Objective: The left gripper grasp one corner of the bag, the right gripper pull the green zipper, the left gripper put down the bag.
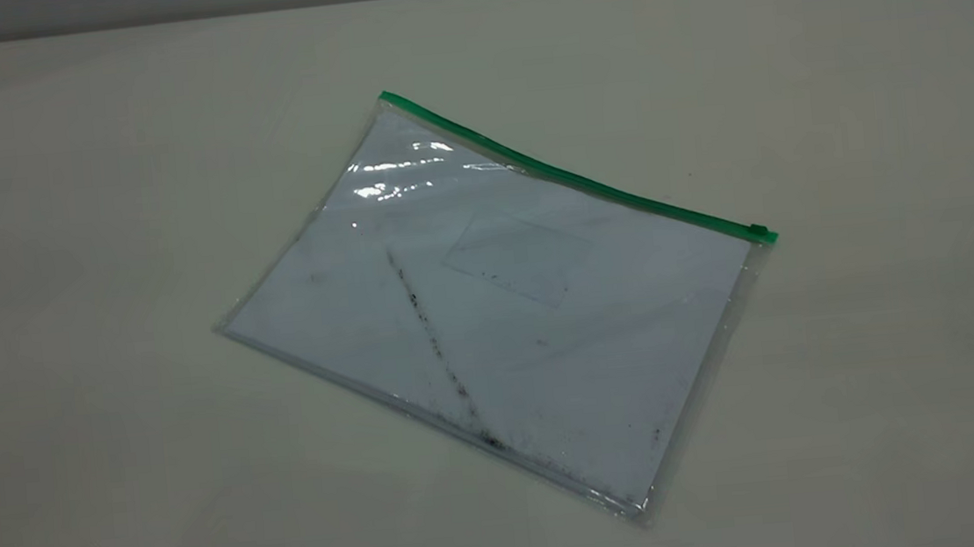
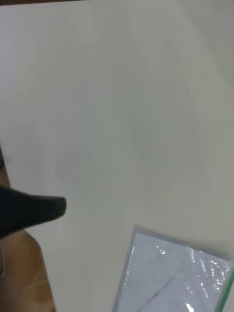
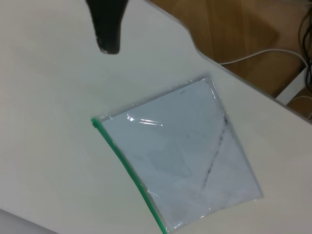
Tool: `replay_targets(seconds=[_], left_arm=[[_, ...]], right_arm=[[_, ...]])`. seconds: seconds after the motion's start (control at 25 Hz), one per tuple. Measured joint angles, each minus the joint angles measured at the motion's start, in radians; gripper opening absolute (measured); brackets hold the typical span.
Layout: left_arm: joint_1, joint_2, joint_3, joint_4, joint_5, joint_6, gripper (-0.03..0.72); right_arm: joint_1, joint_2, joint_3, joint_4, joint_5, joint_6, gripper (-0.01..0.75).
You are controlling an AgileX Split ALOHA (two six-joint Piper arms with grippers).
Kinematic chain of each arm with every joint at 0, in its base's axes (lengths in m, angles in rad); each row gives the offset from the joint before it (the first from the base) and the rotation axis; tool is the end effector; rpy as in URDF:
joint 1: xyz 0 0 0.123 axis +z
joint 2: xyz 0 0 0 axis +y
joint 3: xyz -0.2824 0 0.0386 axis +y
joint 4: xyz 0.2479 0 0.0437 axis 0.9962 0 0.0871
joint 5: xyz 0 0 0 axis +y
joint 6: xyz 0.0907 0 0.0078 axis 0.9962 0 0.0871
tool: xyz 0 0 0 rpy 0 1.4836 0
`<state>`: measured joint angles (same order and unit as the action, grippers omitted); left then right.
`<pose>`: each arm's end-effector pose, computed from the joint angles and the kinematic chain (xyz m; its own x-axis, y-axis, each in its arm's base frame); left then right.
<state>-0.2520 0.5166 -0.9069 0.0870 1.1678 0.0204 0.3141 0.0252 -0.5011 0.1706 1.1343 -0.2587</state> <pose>0.0562 -0.0069 0.3730 -0.6044 0.2118 -0.7680 0.2221 0.9706 0.0929 -0.0092 0.0117 0.2728 -0.4216 -0.3291 -0.8450 -0.5157 0.8535 -0.0751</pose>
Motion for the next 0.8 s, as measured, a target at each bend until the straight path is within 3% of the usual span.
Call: replay_targets(seconds=[0.8], left_arm=[[0.0, -0.327, 0.408, -0.143, -0.016, 0.049, 0.59]], right_arm=[[0.0, -0.041, 0.019, 0.01, 0.001, -0.001, 0.585]])
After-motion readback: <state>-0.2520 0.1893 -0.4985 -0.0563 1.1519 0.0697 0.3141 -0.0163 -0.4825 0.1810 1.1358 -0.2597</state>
